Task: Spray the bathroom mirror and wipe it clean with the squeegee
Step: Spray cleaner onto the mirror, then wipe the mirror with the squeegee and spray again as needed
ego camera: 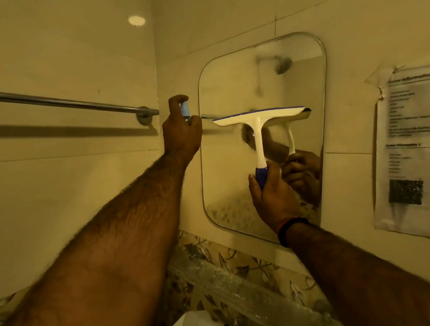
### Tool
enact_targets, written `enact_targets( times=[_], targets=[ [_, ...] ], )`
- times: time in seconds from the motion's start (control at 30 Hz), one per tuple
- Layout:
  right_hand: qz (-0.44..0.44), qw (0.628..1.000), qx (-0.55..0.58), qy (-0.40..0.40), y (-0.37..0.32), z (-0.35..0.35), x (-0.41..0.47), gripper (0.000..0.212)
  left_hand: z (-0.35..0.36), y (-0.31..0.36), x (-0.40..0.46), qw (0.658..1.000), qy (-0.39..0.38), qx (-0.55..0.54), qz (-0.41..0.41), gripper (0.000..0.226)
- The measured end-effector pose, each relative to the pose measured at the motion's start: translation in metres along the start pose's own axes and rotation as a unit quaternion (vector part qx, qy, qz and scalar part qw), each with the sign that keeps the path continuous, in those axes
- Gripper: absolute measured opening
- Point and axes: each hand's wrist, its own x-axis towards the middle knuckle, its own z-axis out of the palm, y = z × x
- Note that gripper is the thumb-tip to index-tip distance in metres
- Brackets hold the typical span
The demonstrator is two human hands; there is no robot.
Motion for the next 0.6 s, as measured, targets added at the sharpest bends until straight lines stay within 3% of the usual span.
enact_targets(
  times=[0.27,0.6],
  targets=[
    [-0.015,1.0,-0.01,0.022,-0.006,-0.007,0.028,0.043,0.016,0.027,0.018,0.998,0.023,-0.051,-0.003,0.048],
    [-0.038,0.995,-0.046,0.084,-0.034,-0.034,0.105,0.044,0.039,0.024,0.009,0.996,-0.006,-0.085,-0.001,0.048]
  ],
)
